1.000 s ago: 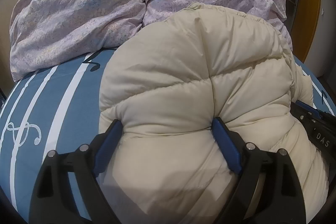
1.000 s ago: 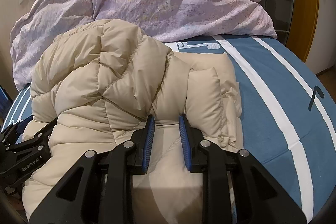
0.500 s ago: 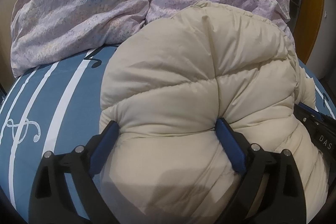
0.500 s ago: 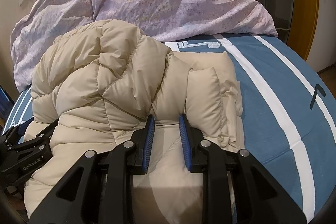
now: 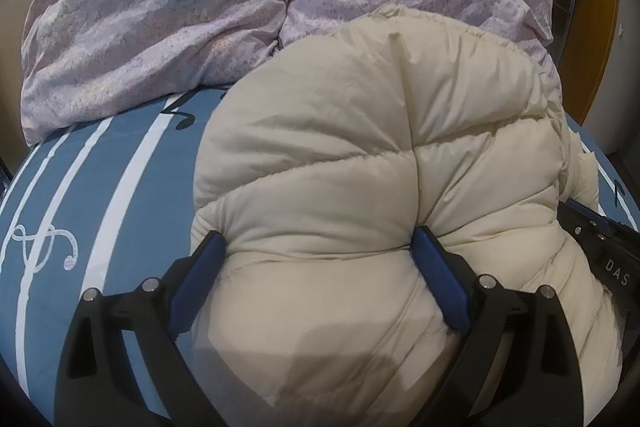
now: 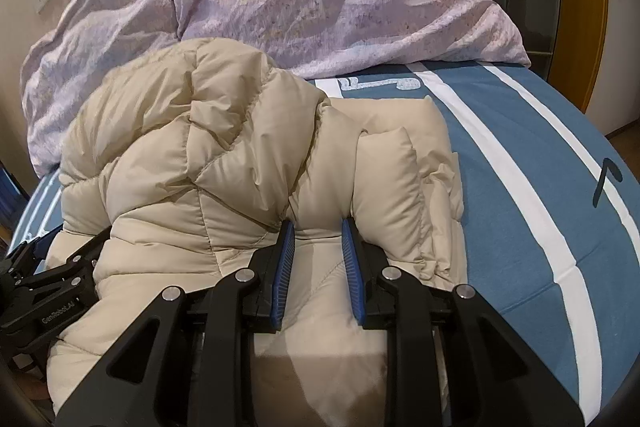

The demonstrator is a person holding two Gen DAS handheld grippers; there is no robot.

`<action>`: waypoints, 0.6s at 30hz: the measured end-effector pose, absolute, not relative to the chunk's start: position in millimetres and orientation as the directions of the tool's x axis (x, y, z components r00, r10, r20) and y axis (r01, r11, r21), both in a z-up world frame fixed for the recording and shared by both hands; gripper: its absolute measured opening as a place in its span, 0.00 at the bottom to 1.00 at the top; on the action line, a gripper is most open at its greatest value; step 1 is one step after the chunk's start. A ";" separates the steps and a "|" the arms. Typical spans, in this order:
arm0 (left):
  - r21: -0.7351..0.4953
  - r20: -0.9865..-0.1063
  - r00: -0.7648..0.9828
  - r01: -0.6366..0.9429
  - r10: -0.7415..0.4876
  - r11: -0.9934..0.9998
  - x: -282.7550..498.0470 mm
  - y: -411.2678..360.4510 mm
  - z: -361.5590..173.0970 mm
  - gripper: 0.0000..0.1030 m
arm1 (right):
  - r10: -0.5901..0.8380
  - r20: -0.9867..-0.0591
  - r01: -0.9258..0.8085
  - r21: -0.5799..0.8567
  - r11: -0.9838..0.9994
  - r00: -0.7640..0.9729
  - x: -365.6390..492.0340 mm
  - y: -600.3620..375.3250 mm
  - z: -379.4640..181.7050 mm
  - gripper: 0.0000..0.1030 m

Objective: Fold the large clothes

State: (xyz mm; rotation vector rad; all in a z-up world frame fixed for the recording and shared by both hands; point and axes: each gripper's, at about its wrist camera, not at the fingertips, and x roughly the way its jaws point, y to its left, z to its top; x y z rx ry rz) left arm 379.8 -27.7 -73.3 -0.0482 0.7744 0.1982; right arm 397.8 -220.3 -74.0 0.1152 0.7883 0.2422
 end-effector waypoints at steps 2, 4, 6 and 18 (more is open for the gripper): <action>0.038 -0.707 0.691 -0.179 0.153 0.983 378.3 -26.1 -66.3 0.91 | 0.276 -0.688 -0.180 0.211 0.961 0.671 395.5 -225.4 -68.1 0.25; 0.034 -0.703 0.697 -0.168 0.142 0.985 376.5 -21.5 -55.6 0.91 | 0.310 -0.680 -0.170 0.267 0.949 0.665 394.8 -234.8 -55.3 0.25; 0.033 -0.680 0.717 -0.177 0.152 0.984 376.6 -13.4 -38.7 0.91 | 0.326 -0.652 -0.157 0.305 0.939 0.685 394.0 -242.9 -39.6 0.27; 0.031 -0.673 0.718 -0.214 0.179 0.976 413.2 -1.6 -34.3 0.92 | 0.211 -0.693 -0.087 0.210 0.974 0.689 426.6 -229.6 -53.0 0.27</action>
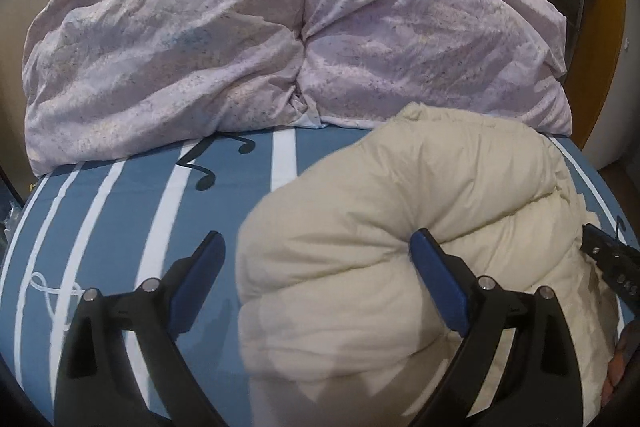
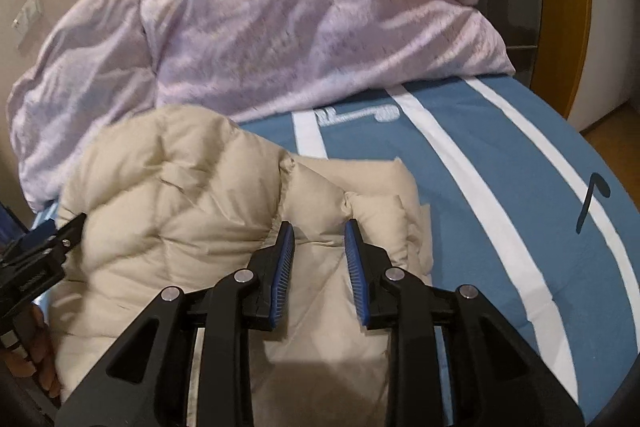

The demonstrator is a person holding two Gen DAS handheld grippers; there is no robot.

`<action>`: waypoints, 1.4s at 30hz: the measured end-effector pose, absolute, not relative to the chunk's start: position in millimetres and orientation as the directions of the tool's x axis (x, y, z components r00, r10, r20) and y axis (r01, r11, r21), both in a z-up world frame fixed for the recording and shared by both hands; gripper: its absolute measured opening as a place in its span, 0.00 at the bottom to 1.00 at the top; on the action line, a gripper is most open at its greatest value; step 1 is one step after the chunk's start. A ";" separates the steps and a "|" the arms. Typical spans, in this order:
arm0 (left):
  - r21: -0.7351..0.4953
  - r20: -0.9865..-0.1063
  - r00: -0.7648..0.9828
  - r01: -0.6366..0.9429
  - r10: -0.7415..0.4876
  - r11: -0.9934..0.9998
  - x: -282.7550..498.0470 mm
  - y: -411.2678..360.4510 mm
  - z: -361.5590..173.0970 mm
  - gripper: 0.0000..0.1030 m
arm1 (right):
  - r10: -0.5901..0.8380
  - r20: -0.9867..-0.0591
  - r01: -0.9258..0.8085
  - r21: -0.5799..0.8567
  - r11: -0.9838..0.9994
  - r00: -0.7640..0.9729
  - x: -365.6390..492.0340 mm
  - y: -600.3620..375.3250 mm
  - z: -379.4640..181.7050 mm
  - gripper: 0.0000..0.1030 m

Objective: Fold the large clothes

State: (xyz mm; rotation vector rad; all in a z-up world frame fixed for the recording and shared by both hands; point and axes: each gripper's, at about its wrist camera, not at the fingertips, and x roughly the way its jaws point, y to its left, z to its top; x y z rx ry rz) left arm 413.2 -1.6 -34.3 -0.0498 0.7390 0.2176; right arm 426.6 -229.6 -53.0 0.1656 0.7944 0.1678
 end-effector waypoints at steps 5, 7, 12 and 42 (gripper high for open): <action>0.045 -0.665 0.724 -0.206 0.183 0.978 419.3 -9.0 -48.9 0.95 | 0.177 -0.699 -0.083 0.166 0.983 0.693 425.8 -229.1 -64.7 0.27; 0.055 -0.665 0.722 -0.204 0.188 0.977 422.5 -10.5 -52.1 0.95 | 0.174 -0.702 -0.082 0.162 0.983 0.691 428.2 -229.1 -67.1 0.27; 0.063 -0.679 0.710 -0.200 0.189 0.978 429.9 -11.1 -61.3 0.97 | 0.183 -0.712 -0.081 0.175 0.981 0.678 432.7 -231.2 -70.5 0.27; -0.301 -0.747 0.653 -0.168 -0.123 0.939 341.4 57.5 -57.3 0.96 | 0.541 -0.699 -0.053 0.589 0.807 0.468 401.9 -302.9 -66.7 0.91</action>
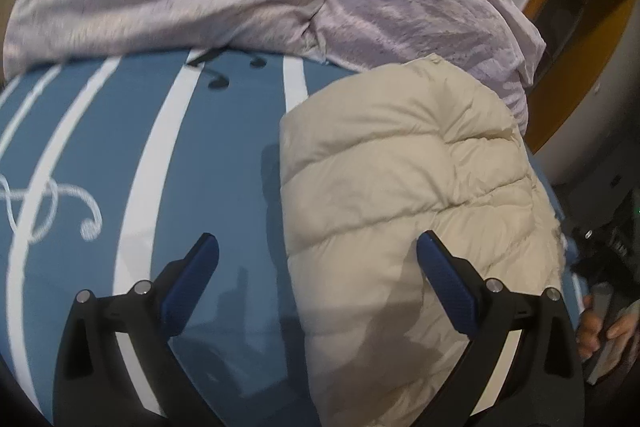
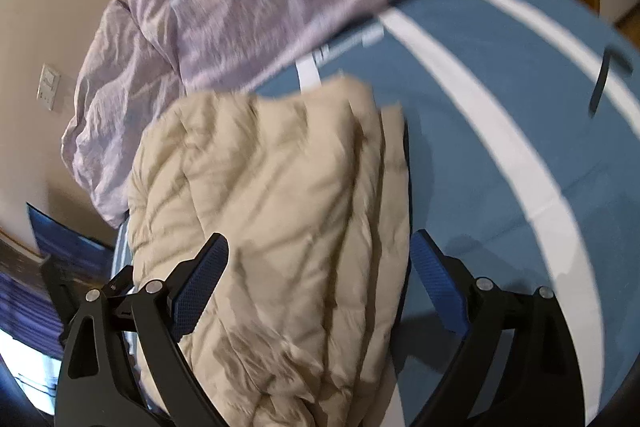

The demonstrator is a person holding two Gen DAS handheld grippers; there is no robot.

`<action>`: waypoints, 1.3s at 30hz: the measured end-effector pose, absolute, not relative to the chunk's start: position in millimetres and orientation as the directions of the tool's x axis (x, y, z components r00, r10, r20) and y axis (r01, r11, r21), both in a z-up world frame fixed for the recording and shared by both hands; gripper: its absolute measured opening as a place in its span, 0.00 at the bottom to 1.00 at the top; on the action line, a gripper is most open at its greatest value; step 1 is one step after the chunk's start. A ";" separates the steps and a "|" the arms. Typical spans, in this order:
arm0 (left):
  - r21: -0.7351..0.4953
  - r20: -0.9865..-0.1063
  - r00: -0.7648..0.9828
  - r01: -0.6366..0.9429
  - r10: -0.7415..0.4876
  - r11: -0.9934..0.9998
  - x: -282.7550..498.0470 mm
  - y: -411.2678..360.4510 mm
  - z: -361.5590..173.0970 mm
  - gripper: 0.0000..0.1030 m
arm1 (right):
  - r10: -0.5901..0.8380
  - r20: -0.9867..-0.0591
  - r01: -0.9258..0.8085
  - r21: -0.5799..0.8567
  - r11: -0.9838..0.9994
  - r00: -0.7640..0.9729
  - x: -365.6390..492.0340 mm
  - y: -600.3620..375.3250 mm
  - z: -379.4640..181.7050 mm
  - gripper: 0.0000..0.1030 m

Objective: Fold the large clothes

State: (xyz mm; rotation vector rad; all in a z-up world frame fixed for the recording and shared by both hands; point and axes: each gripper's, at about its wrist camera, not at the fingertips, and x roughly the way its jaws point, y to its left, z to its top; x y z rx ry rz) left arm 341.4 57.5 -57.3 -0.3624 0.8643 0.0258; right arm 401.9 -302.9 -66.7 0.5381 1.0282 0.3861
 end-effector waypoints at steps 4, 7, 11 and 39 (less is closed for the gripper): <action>-0.338 -0.751 0.641 -0.166 -0.159 0.927 340.2 59.4 -61.5 0.96 | 0.586 -0.698 -0.029 0.633 0.774 0.411 406.8 -302.4 -82.5 0.95; -0.333 -0.750 0.641 -0.151 -0.165 0.931 340.5 55.6 -61.6 0.96 | 0.632 -0.674 -0.018 0.678 0.735 0.382 411.0 -303.4 -90.9 0.97; -0.345 -0.749 0.637 -0.137 -0.184 0.929 344.9 53.1 -64.1 0.96 | 0.670 -0.641 -0.053 0.706 0.706 0.373 415.1 -299.8 -92.1 0.99; -0.672 -0.573 0.670 -0.053 -0.472 0.739 350.4 79.3 -64.2 0.33 | 0.803 -0.436 -0.250 0.792 0.556 0.405 426.9 -263.4 -66.3 0.25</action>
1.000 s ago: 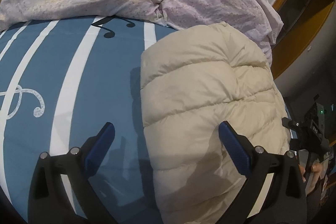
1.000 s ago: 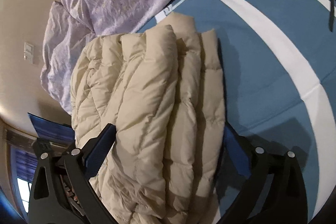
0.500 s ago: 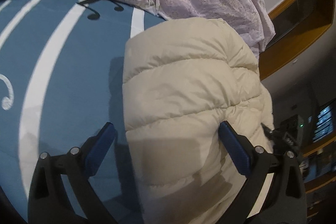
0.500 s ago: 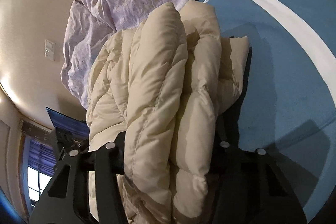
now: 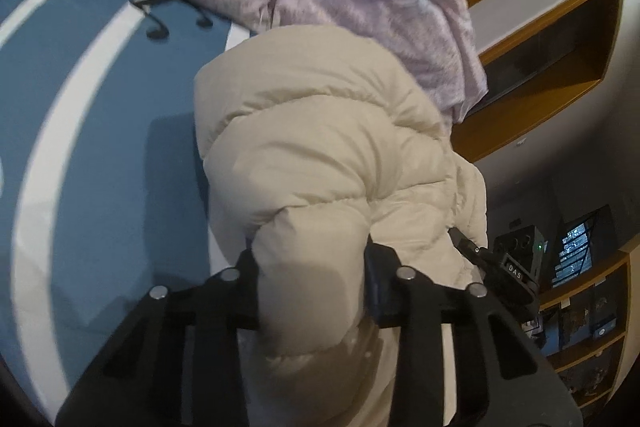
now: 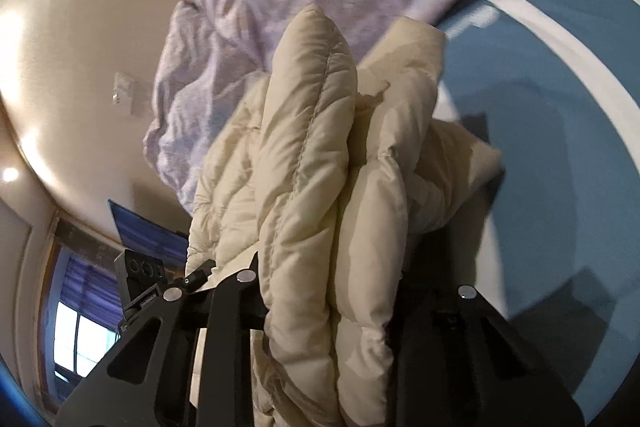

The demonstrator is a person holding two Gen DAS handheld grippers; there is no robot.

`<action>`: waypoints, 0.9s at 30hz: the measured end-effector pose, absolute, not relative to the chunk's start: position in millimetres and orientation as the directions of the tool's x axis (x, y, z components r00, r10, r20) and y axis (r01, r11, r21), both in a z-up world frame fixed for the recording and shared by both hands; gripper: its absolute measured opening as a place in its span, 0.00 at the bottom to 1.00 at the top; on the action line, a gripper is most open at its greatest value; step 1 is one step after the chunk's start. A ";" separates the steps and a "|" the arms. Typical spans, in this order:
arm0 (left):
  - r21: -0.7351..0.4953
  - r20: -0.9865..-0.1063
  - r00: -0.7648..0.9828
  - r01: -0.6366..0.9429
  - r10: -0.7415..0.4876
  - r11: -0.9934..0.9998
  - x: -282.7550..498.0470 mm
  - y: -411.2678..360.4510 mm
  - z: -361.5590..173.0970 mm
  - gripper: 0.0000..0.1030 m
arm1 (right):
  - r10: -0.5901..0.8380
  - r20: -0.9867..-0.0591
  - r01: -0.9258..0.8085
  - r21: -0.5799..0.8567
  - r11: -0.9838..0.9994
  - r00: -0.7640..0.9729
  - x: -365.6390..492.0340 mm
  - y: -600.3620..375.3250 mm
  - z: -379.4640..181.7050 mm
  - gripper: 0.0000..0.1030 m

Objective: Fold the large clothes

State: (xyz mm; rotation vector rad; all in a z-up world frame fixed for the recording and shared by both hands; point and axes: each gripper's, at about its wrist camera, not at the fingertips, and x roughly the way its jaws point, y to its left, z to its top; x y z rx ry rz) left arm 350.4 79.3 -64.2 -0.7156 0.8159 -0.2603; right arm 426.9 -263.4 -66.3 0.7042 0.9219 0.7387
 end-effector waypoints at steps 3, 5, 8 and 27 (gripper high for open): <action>-0.661 -0.546 0.710 -0.039 -0.445 0.749 341.8 95.5 -48.4 0.32 | 0.821 -0.411 -0.300 0.787 0.539 0.396 432.3 -241.7 -52.5 0.25; -0.657 -0.527 0.736 -0.034 -0.426 0.753 336.5 109.3 -38.4 0.31 | 0.836 -0.391 -0.338 0.783 0.521 0.385 438.8 -222.7 -40.2 0.24; -0.633 -0.505 0.777 -0.037 -0.376 0.773 327.2 133.9 -24.3 0.31 | 0.846 -0.382 -0.384 0.766 0.515 0.372 447.9 -196.5 -27.2 0.24; -0.347 -0.622 0.780 -0.192 -0.072 0.918 349.7 192.1 -46.4 0.33 | 0.761 -0.544 -0.385 0.657 0.648 0.352 492.4 -110.7 -73.3 0.30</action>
